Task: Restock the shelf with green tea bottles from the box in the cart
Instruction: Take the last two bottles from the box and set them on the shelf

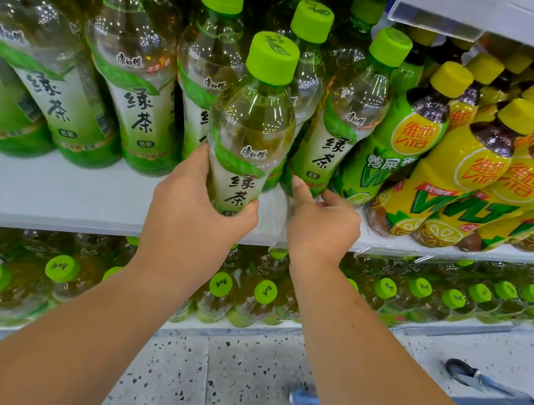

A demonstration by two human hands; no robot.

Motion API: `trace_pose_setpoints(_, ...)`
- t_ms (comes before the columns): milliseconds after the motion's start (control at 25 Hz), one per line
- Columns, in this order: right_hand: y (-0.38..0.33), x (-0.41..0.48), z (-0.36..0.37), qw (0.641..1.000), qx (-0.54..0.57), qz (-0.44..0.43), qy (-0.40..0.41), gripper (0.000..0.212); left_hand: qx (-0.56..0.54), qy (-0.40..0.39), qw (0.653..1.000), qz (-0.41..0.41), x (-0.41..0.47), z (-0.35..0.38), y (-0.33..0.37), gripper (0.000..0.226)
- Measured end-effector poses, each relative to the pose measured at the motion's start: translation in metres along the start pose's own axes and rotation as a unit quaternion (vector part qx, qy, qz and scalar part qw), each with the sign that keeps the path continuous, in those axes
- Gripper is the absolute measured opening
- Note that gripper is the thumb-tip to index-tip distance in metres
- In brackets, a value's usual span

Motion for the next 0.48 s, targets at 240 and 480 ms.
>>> trace_pose_setpoints(240, 0.000, 0.001, -0.008, 0.999, 0.002, 0.023, -0.042, 0.039, -0.020, -0.015, 0.999, -0.026, 0.001, -0.003, 0.000, 0.042)
trace_pose_setpoints(480, -0.035, -0.039, -0.037, 0.973, 0.081, -0.059, -0.206, 0.029, -0.044, -0.060, 0.996, -0.049, 0.006, -0.009, -0.003, 0.043)
Point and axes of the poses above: each hand's wrist, its own x-axis towards the middle knuckle, its own z-axis out of the palm, y = z × x, the point moved 1 cm from there along x, towards the middle knuckle
